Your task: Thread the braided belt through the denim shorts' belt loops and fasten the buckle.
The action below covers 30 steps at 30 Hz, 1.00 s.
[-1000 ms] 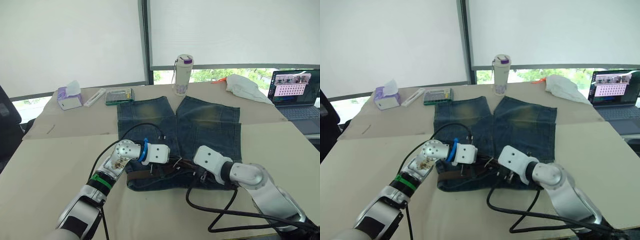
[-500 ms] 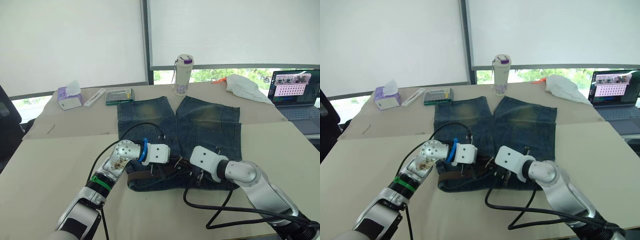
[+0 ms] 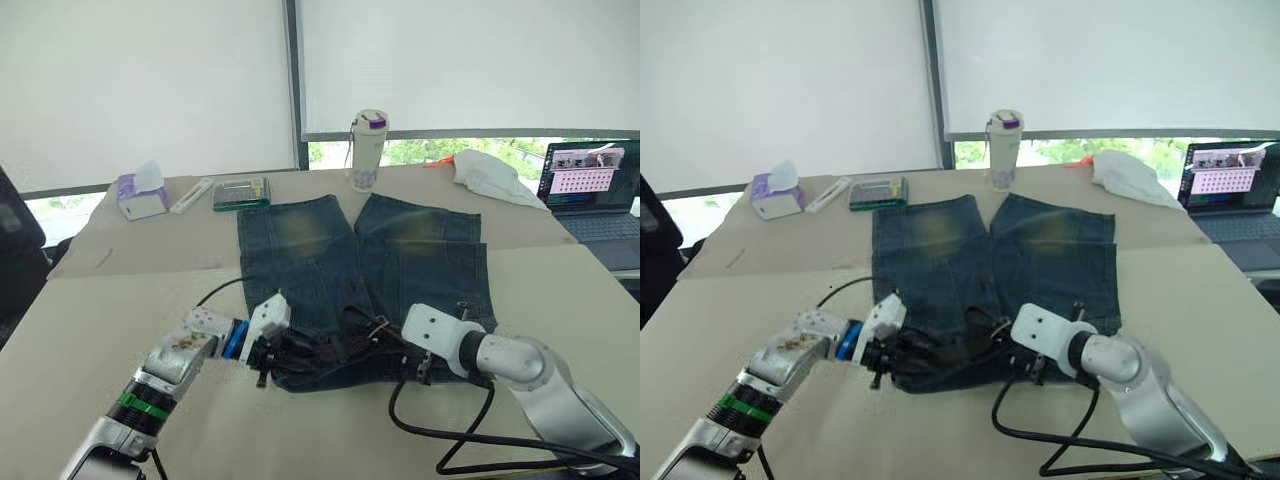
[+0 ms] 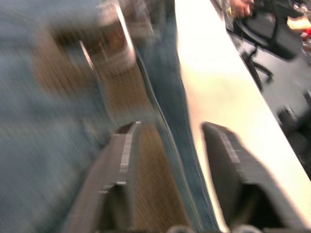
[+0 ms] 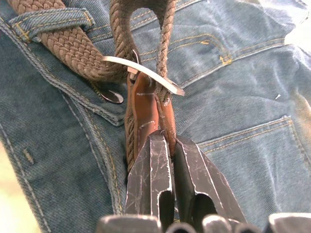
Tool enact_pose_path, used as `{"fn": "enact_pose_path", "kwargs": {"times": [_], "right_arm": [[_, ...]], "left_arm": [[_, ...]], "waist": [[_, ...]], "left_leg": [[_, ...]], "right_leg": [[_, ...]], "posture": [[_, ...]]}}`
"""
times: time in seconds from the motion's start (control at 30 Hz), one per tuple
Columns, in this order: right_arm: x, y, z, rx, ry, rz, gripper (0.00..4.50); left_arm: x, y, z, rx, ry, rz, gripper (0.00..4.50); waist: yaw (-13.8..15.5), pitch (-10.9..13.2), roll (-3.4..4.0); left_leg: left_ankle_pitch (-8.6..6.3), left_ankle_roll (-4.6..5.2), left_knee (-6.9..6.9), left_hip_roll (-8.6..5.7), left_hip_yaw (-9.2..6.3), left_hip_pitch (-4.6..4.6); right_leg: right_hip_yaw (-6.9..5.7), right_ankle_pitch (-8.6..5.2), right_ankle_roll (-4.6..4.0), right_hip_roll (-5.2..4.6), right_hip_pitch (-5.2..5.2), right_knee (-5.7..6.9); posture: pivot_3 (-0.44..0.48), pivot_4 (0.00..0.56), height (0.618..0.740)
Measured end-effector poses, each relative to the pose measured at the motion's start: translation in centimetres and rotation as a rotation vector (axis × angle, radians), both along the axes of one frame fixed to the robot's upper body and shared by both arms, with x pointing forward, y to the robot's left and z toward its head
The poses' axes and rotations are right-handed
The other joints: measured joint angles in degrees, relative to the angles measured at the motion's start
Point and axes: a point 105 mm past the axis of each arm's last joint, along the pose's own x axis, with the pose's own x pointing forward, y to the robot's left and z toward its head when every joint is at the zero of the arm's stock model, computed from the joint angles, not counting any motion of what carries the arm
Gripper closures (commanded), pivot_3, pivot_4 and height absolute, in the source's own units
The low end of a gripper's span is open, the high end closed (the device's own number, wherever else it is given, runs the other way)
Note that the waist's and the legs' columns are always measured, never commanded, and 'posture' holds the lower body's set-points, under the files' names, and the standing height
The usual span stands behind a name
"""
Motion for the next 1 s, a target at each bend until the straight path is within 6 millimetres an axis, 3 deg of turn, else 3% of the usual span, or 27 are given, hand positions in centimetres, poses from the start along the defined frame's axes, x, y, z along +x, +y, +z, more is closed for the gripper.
{"fn": "enact_pose_path", "kwargs": {"times": [0.07, 0.2, 0.33, 0.43, 0.73, 0.93, 1.0], "right_arm": [[-0.5, -0.5, 0.1, -0.008, -0.005, -0.007, 4.50], [-1.5, -2.6, 0.4, -0.077, -0.028, -0.041, 4.50], [-3.1, -7.5, 0.1, -0.230, -0.009, -0.156, 4.50], [-4.3, -9.2, -0.2, -0.291, 0.013, -0.189, 4.50], [-4.9, -9.4, -0.6, -0.296, -0.015, -0.200, 4.50], [-4.1, -8.6, -0.9, -0.138, -0.045, -0.241, 4.50], [-4.4, -8.3, -1.4, -0.085, -0.019, -0.239, 3.70]], "left_arm": [[0.3, 0.0, -0.9, 0.038, -0.088, -0.023, 4.45], [0.5, -0.3, -1.3, 0.054, -0.207, -0.081, 4.45], [0.7, 0.0, -1.8, 0.044, -0.263, -0.096, 4.45], [1.1, 0.5, -2.2, 0.054, -0.281, -0.085, 4.45], [1.4, 1.3, -2.7, 0.064, -0.352, -0.057, 4.45], [1.2, 2.1, -2.9, 0.045, -0.348, 0.008, 4.45], [1.0, 2.5, -3.0, 0.021, -0.336, 0.054, 4.50]], "waist": [[0.5, 0.0, 0.01], [1.3, -0.2, 0.15], [1.5, -0.3, 0.14], [1.1, -0.3, 0.26], [0.8, -0.4, 0.27], [0.3, -0.4, 0.31], [-0.1, -0.4, 0.39]], "left_leg": [[0.00, 0.00, 0.01, 0.00, 0.00, 0.02], [-0.02, 0.03, 0.01, 0.02, 0.02, 0.10], [-0.12, 0.18, -0.02, 0.10, 0.00, 0.52], [-0.39, 0.62, -0.14, 0.21, 0.02, 1.13], [-0.39, 0.50, -0.13, 0.22, 0.05, 1.40], [-0.46, 0.53, -0.18, 0.28, 0.04, 1.43], [-0.50, 0.55, -0.19, 0.29, 0.03, 1.41]], "right_leg": [[0.01, 0.00, 0.00, -0.07, 0.06, -0.03], [0.05, 0.00, 0.00, -0.09, 0.23, -0.10], [0.04, -0.01, 0.01, -0.04, 0.86, -0.37], [0.04, -0.04, 0.04, 0.02, 1.49, -0.60], [0.03, -0.08, 0.11, 0.03, 1.78, -0.66], [0.07, -0.09, 0.12, 0.05, 1.77, -0.68], [0.11, -0.11, 0.11, 0.05, 1.72, -0.65]], "posture": [[0.000, 0.150, 0.740], [0.000, 0.150, 0.740], [0.000, 0.150, 0.740], [0.000, 0.150, 0.740], [0.000, 0.150, 0.740], [0.000, 0.150, 0.740], [0.000, 0.150, 0.740]]}}
